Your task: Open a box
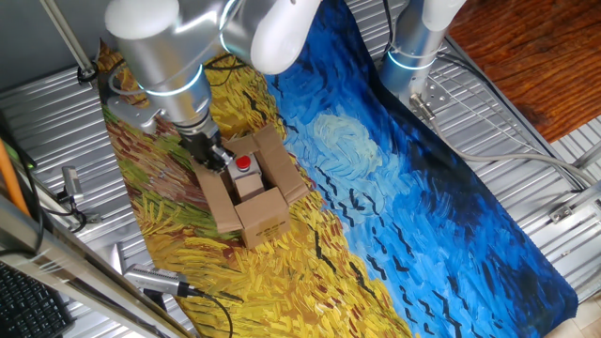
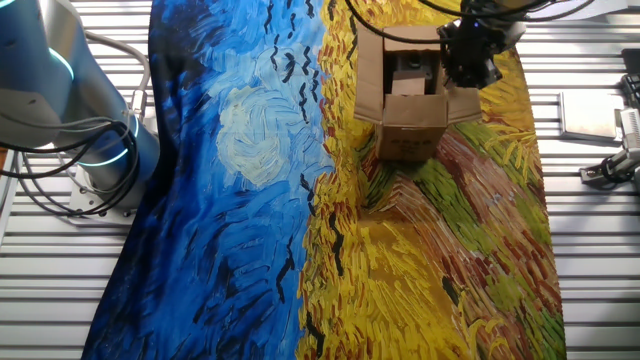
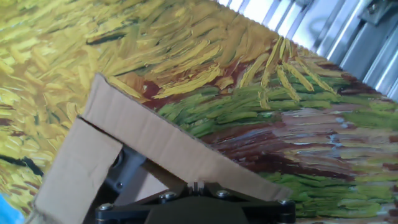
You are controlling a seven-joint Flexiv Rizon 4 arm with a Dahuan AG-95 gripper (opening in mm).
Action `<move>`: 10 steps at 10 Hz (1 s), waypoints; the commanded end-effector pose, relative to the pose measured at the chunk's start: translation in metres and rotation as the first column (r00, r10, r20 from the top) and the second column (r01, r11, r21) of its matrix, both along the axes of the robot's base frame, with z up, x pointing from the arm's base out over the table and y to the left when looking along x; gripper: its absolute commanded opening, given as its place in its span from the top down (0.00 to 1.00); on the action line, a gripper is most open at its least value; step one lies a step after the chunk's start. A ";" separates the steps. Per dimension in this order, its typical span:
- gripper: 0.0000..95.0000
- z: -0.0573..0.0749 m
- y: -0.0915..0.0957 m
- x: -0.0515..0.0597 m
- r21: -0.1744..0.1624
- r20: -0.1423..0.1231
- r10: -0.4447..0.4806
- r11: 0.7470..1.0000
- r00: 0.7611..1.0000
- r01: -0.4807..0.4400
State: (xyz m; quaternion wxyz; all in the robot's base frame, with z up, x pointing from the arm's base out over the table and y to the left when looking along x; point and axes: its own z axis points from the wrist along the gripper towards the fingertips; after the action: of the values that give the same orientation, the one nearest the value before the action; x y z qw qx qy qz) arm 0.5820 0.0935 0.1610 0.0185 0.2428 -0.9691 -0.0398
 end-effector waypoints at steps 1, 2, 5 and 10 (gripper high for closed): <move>1.00 0.000 0.000 -0.001 -0.001 0.007 -0.023 1.000 1.000 0.023; 1.00 0.000 0.000 -0.001 -0.005 0.006 -0.020 1.000 1.000 0.020; 1.00 0.000 0.000 -0.001 0.009 0.008 0.015 1.000 1.000 -0.015; 1.00 0.000 0.000 -0.001 0.009 -0.007 0.113 0.994 0.994 -0.113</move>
State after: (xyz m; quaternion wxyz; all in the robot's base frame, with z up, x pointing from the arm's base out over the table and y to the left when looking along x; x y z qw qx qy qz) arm 0.5811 0.0933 0.1613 0.0237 0.2981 -0.9532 -0.0437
